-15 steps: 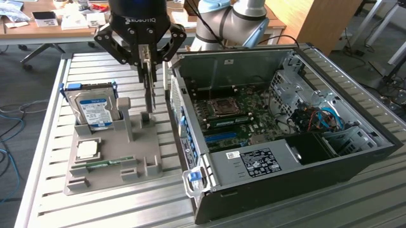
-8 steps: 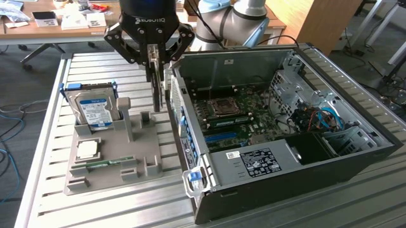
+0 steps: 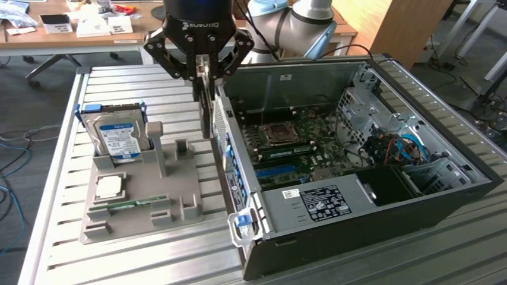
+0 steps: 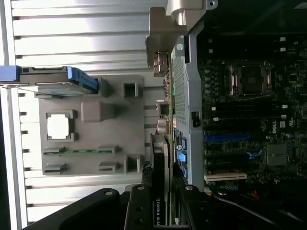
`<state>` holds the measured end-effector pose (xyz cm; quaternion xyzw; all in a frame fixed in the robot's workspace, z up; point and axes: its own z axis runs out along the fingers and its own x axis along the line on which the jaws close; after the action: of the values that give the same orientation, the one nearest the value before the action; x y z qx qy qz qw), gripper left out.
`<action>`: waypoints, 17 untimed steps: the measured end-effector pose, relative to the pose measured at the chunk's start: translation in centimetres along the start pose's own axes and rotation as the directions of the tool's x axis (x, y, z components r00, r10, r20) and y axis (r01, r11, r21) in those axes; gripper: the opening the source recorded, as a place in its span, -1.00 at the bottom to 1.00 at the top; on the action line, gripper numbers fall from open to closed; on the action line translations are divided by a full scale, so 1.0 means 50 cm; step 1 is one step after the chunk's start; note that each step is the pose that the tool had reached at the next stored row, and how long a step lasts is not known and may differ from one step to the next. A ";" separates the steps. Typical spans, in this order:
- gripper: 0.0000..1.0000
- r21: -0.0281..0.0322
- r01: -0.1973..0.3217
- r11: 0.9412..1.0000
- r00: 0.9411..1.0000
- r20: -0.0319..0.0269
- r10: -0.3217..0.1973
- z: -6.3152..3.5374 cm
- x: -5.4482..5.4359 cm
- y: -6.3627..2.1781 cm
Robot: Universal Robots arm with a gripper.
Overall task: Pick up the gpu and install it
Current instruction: 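Pick up the gpu and move the gpu toward the slot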
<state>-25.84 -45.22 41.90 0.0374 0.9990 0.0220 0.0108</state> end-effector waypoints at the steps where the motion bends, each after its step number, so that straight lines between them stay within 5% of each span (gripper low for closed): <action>1: -0.47 0.000 0.000 1.000 1.000 0.000 0.000 0.000 -0.003 0.000; 17: -0.47 0.000 0.000 1.000 1.000 0.000 0.000 0.002 -0.069 0.005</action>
<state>-22.38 -45.21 41.90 0.0375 0.9990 0.0220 0.0108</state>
